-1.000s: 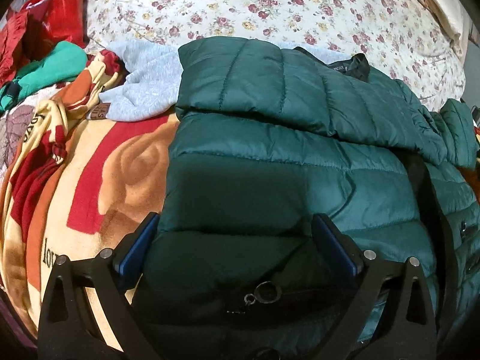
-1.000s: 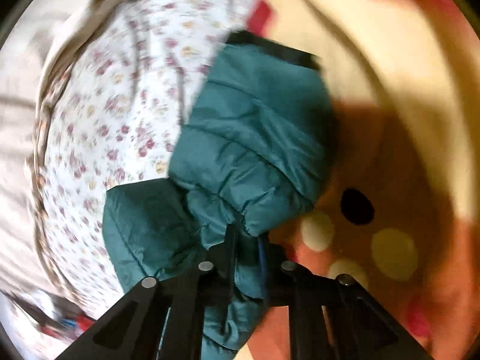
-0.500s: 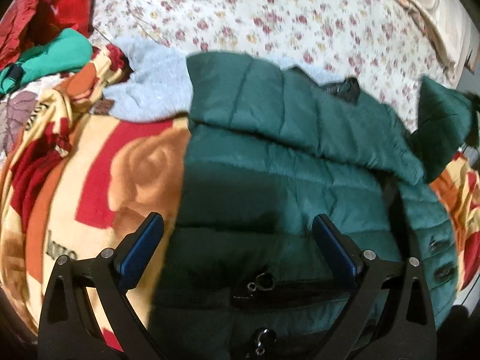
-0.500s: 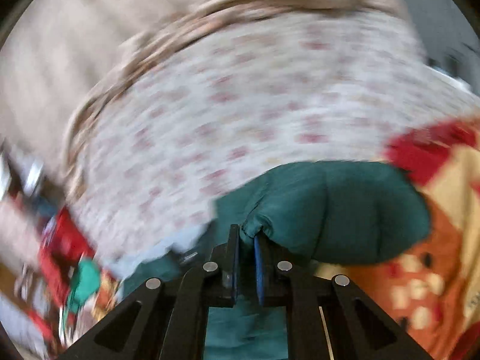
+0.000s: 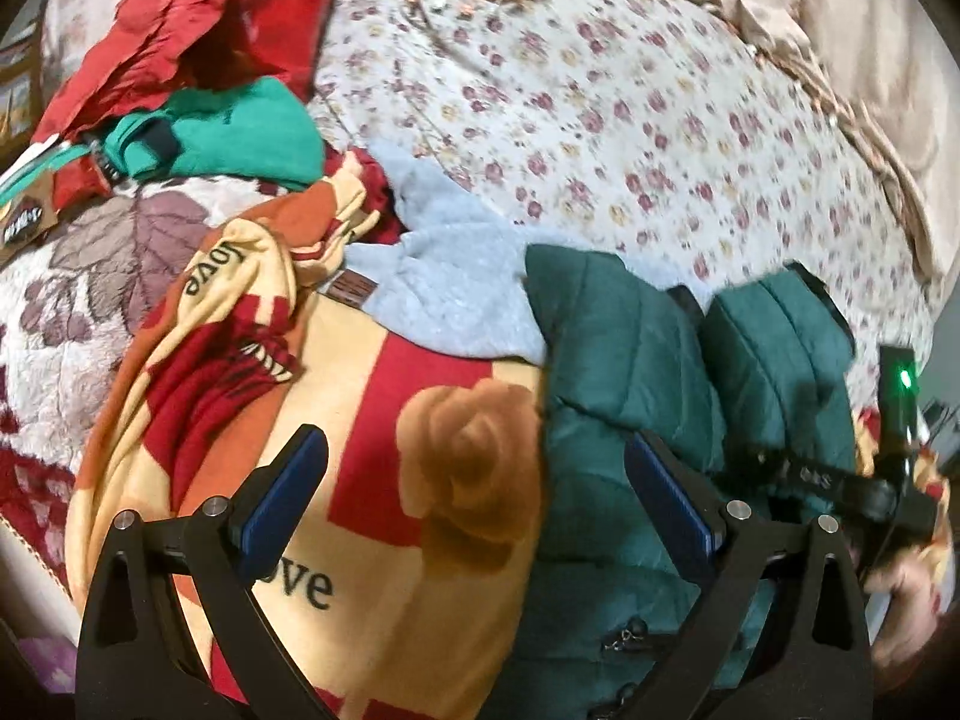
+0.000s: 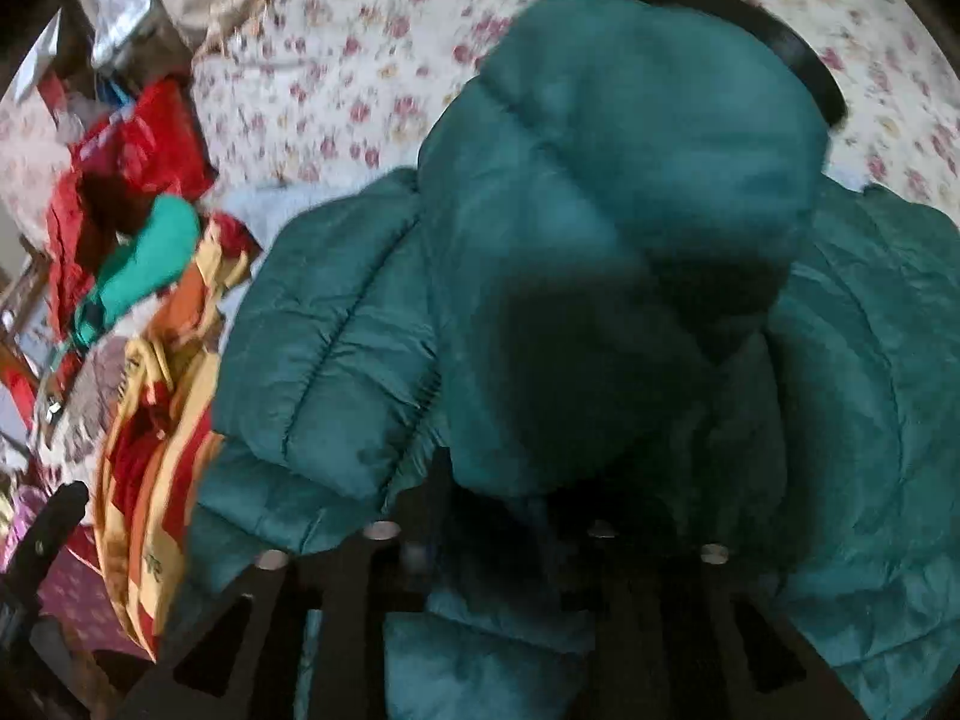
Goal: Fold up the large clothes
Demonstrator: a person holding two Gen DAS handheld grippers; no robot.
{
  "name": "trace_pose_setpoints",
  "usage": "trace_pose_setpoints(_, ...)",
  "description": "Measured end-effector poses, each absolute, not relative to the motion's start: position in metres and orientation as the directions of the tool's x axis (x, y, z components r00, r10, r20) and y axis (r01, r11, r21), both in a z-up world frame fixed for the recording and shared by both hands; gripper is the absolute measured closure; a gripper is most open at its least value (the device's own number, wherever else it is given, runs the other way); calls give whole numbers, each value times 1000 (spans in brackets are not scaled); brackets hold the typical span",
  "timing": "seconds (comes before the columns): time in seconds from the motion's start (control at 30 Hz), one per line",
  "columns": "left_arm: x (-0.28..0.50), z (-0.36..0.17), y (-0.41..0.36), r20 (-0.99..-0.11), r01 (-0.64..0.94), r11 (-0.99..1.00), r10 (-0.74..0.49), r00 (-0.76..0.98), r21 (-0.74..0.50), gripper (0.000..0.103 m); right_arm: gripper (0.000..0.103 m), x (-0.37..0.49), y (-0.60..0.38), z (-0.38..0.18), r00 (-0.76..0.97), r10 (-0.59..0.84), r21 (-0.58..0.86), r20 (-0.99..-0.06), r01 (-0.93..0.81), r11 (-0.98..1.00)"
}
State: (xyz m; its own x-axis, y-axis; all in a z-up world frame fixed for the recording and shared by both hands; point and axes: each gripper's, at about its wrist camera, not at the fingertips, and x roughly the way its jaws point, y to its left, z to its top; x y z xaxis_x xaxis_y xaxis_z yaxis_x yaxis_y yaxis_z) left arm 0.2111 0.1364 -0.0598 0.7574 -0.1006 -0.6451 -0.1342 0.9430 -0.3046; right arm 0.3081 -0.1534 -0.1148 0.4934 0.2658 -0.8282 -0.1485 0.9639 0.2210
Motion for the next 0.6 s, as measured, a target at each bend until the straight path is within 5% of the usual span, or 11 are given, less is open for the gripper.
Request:
trace_pose_setpoints(0.37, 215, -68, 138, -650, -136, 946, -93, 754, -294, 3, 65, 245, -197, -20, 674, 214, 182, -707, -118, 976)
trace_pose_setpoints(0.5, 219, -74, 143, -668, -159, 937, -97, 738, -312, 3, 65, 283, -194, -34, 641, 143, 147, -754, -46, 988)
trace_pose_setpoints(0.6, 221, -76, 146, -675, -178, 937, -78, 734, -302, 3, 65, 308, -161, -55, 576, 254, 234, -777, -110, 966)
